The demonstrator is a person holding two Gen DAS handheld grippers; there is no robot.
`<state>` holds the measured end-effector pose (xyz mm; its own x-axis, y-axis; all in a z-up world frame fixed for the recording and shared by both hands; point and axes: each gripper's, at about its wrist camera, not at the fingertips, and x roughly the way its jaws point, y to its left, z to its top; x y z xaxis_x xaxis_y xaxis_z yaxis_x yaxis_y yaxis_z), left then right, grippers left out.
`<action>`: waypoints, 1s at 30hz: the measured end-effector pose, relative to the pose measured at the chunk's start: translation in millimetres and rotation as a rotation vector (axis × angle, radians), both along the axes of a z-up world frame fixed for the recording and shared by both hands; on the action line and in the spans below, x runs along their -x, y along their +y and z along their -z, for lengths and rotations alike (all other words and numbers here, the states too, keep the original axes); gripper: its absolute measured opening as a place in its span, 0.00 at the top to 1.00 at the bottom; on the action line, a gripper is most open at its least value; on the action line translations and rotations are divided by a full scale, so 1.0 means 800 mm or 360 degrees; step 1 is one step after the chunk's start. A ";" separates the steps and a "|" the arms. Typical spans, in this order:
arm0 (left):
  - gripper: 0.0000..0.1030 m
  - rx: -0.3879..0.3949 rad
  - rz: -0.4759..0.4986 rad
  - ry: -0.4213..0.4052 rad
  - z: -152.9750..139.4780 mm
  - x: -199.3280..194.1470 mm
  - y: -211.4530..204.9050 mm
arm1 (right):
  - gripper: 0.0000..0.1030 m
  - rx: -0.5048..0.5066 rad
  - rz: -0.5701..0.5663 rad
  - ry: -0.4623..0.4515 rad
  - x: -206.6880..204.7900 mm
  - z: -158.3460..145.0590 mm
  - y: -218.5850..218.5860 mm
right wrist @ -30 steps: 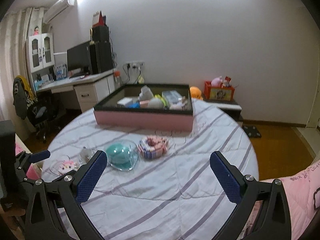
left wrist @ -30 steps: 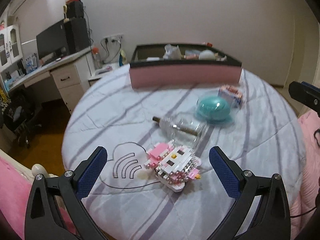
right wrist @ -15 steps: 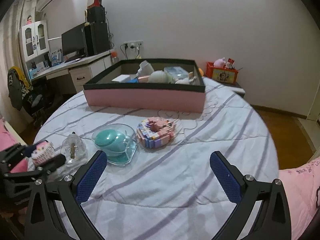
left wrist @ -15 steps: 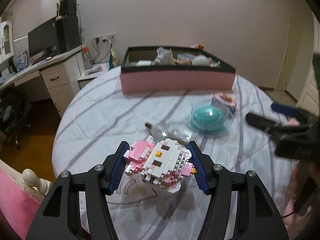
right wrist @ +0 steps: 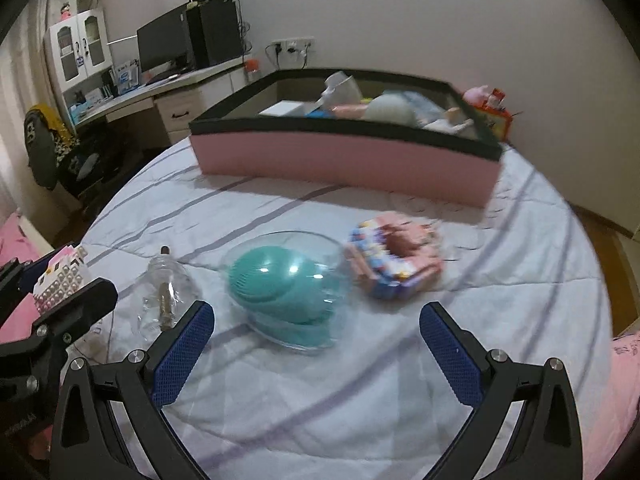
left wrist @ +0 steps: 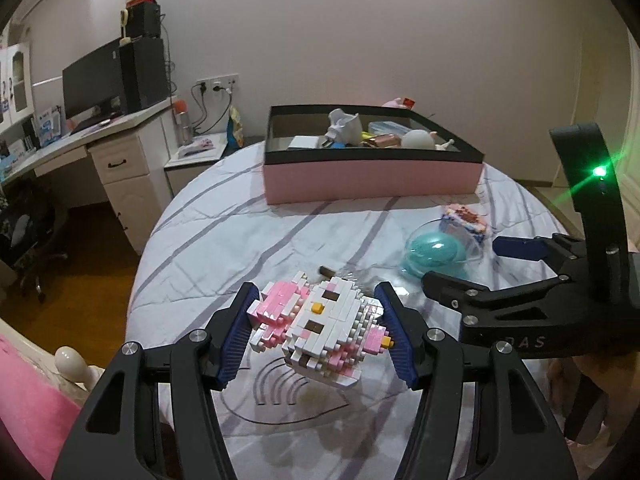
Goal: Organize rigid objects
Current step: 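Grasp the pink block figure with the left gripper while the right gripper grasps the teal face brush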
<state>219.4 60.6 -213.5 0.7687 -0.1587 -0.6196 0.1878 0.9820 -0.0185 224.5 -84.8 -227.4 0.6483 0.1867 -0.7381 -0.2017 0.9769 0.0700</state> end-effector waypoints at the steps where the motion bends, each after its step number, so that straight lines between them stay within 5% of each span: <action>1: 0.41 0.0009 -0.0003 0.0008 0.002 -0.002 0.002 | 0.05 -0.0003 -0.0006 0.0008 -0.002 0.000 0.004; 10: 0.41 0.0033 -0.0010 0.0054 0.016 -0.014 0.010 | 0.10 0.0008 -0.0027 0.0089 -0.027 0.007 0.025; 11: 0.41 0.0030 -0.0012 0.0049 0.016 -0.014 0.010 | 0.24 0.0006 -0.0028 0.0091 -0.029 0.008 0.025; 12: 0.41 0.0028 -0.0012 0.0049 0.016 -0.015 0.009 | 0.27 0.0014 -0.0024 0.0091 -0.030 0.008 0.025; 30: 0.41 0.0007 0.0017 -0.0101 -0.024 -0.004 -0.036 | 0.27 -0.0136 0.0015 -0.0181 0.033 -0.039 -0.038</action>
<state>222.3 31.7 -194.7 0.8046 -0.1698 -0.5690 0.1995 0.9798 -0.0104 198.4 -114.8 -196.3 0.7288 0.2393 -0.6415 -0.2041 0.9703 0.1300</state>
